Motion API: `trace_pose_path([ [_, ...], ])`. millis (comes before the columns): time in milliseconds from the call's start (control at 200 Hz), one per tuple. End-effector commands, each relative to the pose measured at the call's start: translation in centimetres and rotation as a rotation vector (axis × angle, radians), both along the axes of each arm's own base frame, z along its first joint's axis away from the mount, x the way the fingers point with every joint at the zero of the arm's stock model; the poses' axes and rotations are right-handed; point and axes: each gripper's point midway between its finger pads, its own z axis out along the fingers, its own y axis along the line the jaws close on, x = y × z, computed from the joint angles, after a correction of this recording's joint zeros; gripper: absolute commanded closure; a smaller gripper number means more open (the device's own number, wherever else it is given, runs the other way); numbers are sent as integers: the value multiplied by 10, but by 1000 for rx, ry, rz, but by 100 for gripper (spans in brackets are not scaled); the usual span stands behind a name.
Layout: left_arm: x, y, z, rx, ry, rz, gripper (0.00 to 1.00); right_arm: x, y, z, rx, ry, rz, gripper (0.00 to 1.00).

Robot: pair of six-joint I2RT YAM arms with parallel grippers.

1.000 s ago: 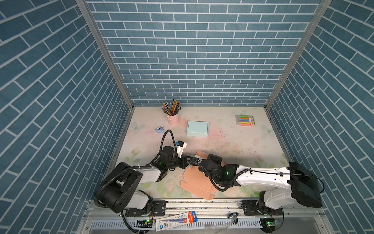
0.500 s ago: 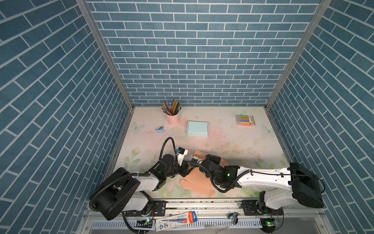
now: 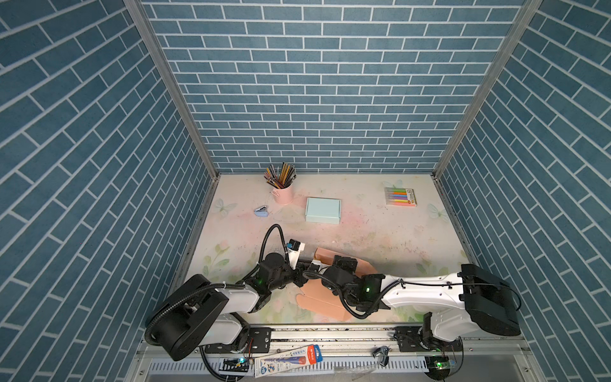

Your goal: Fold the paper box

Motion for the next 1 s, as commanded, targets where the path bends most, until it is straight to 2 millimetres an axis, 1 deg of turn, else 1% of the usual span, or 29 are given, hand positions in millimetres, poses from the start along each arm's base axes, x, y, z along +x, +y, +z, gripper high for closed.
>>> trace_pose_path([
  [0,3,1,3,9,-45,9,61,-1,-4,-7,-61,-43,14,100],
  [175,1,4,-2,15,-54,12,61,-7,-5,-8,-79,-75,35,100],
  [365,2,3,2,12,-108,0,59,-12,-4,-10,-91,-82,50,100],
  [460,-1,3,8,1,-155,-13,55,-15,-3,-11,-95,-79,59,100],
  [570,-5,1,12,-4,-194,-33,46,-17,-4,-14,-102,-69,65,100],
  [630,-7,-2,14,-3,-212,-50,45,-18,-4,-17,-111,-65,67,100],
  [735,-7,-1,11,13,-214,-43,45,-17,-4,-19,-121,-68,66,100],
  [875,-5,3,3,35,-208,-21,45,-17,-6,-27,-157,-66,67,100],
  [990,-5,4,-1,44,-204,-13,48,-16,-8,-34,-192,-72,59,100],
])
